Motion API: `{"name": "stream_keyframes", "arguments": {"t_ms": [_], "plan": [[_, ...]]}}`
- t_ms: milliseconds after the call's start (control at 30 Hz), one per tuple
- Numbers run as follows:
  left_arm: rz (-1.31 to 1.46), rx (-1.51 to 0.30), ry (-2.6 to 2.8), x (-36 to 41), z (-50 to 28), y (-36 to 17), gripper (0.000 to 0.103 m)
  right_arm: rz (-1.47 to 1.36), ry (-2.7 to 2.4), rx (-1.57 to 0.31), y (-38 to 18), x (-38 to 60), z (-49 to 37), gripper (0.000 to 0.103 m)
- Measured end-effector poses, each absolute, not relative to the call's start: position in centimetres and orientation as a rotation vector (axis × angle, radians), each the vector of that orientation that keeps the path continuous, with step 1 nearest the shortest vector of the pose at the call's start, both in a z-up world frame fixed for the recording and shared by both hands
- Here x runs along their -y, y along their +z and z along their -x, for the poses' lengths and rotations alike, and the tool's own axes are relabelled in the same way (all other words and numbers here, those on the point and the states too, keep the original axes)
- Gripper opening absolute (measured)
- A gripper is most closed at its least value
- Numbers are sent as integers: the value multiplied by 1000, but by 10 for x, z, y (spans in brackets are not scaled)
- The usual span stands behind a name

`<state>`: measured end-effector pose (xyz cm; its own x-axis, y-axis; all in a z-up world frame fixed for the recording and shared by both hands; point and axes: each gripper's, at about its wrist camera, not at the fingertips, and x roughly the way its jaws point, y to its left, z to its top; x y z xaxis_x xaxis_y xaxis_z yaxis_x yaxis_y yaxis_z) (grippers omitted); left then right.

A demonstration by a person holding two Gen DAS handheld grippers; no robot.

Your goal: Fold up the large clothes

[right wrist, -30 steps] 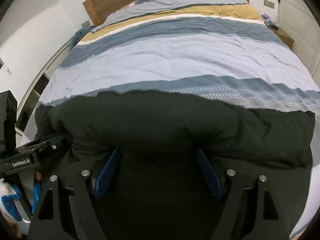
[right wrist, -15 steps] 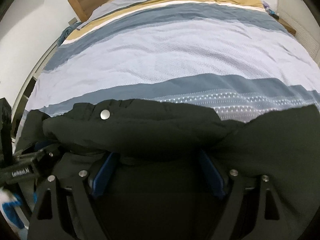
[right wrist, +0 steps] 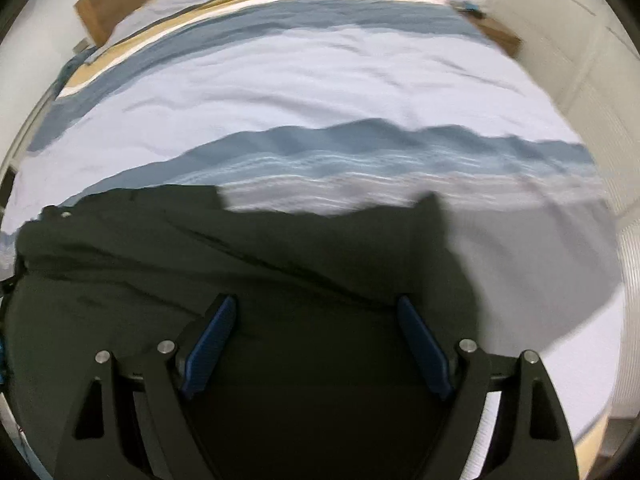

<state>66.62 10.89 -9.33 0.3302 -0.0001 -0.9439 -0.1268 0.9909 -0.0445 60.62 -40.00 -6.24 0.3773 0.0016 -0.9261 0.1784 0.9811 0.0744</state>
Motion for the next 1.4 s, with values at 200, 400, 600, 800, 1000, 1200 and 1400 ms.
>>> {"name": "stream_keyframes", "arguments": {"t_ms": [200,400,600,800,1000,1200,1400], "plan": [[307,-1149,79,-179,-605,-64,102,-309,-129,-1108,-25,453,-539,83],[443,-1158,-40,-200,-568,-67,102,-491,-36,-1112,-35,471,-489,89],[515,-1215,-147,-179,-566,-109,102,-701,-8,-1157,-92,476,-479,90],[652,-1263,-252,-175,-575,-161,102,-833,93,-1186,-146,472,-484,102],[786,-1283,-362,-177,-580,-182,102,-909,322,-1201,-168,446,-508,103],[788,-1318,-417,-160,-586,-187,102,-936,419,-1211,-185,424,-522,103],[804,-1252,-420,-143,-578,-176,53,-910,401,-1226,-185,411,-528,103]]}}
